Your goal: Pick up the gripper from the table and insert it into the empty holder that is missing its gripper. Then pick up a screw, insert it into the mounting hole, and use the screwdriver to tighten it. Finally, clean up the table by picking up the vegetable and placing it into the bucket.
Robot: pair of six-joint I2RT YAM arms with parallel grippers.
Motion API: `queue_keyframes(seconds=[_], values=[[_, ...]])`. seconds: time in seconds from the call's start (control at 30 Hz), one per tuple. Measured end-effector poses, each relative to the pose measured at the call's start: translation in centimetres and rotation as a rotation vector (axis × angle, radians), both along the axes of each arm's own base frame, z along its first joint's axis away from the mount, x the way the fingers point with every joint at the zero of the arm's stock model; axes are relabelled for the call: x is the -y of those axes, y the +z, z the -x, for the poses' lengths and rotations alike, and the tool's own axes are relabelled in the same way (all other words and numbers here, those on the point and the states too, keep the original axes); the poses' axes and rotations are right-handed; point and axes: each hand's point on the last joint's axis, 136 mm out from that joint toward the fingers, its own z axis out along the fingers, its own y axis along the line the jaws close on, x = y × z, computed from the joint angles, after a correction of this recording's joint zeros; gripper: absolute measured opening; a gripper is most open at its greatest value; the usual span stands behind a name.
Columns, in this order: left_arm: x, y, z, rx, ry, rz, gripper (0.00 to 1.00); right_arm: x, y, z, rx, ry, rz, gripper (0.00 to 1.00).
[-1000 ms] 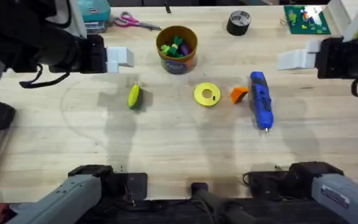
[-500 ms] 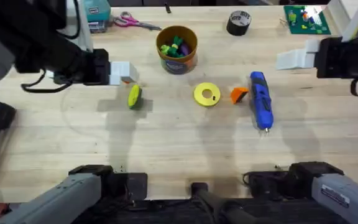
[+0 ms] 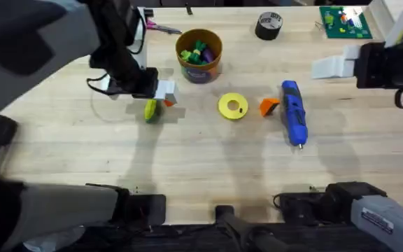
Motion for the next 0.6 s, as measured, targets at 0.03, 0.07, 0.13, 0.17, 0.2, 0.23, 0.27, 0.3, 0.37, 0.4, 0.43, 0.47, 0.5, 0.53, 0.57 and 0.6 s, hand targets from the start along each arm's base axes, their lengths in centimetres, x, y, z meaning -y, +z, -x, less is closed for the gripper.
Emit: queue_keyframes(seconds=[0.03, 0.07, 0.13, 0.17, 0.2, 0.23, 0.27, 0.3, 0.37, 0.4, 0.43, 0.47, 0.5, 0.53, 0.57, 0.6], values=[[0.0, -0.6, -0.1, -0.013, 0.0, -0.003, 0.988, 0.0, 0.0, 0.0, 0.0, 0.0, 0.0, 0.996], [0.0, -1.1, -0.3, -0.024, 0.002, -0.006, 0.989, 0.0, 0.0, 0.0, 0.0, 0.0, 0.0, 0.996], [0.1, -2.0, -0.9, -0.027, 0.004, -0.007, 0.991, 0.0, 0.0, 0.0, 0.0, 0.0, 0.0, 0.996], [0.1, -2.4, -1.3, -0.021, 0.003, -0.006, 0.992, 0.0, 0.0, 0.0, 0.0, 0.0, 0.0, 0.993], [0.1, -2.7, -1.5, -0.014, 0.003, -0.007, 0.992, 0.0, 0.0, 0.0, 0.0, 0.0, 0.0, 0.995], [0.1, -3.1, -1.7, -0.006, 0.004, -0.012, 0.992, 0.0, 0.0, 0.0, 0.0, 0.0, 0.0, 0.996], [0.0, -3.4, -1.7, -0.006, 0.004, -0.017, 0.992, 0.0, 0.0, 0.0, 0.0, 0.0, 0.0, 0.996], [-0.1, -3.7, -1.7, -0.008, 0.004, -0.022, 0.992, 0.0, 0.0, 0.0, 0.0, 0.0, 0.0, 0.996], [-0.3, -4.3, -1.5, -0.016, 0.005, -0.031, 0.992, 0.0, 0.0, 0.0, 0.0, 0.0, 0.0, 0.996], [-0.3, -4.4, -1.4, -0.018, 0.005, -0.033, 0.991, 0.0, 0.0, 0.0, 0.0, 0.0, 0.0, 0.996], [-0.4, -4.6, -1.4, -0.021, 0.005, -0.036, 0.992, 0.0, 0.0, 0.0, 0.0, 0.0, 0.0, 0.996], [-0.4, -4.8, -1.4, -0.024, 0.004, -0.039, 0.993, 0.0, 0.0, 0.0, 0.0, 0.0, 0.0, 0.996], [-0.5, -4.9, -1.4, -0.028, 0.005, -0.043, 0.984, 0.0, 0.0, 0.0, 0.0, 0.0, 0.0, 0.996], [-0.5, -5.0, -1.3, -0.032, 0.004, -0.044, 0.975, 0.0, 0.0, 0.0, 0.0, 0.0, 0.0, 0.996], [-0.5, -5.1, -1.3, -0.035, 0.004, -0.047, 0.963, 0.0, 0.0, 0.0, 0.001, 0.0, 0.0, 0.996], [-0.6, -5.2, -1.3, -0.039, 0.005, -0.05, 0.947, 0.0, 0.0, 0.0, 0.001, 0.0, 0.0, 0.996]])
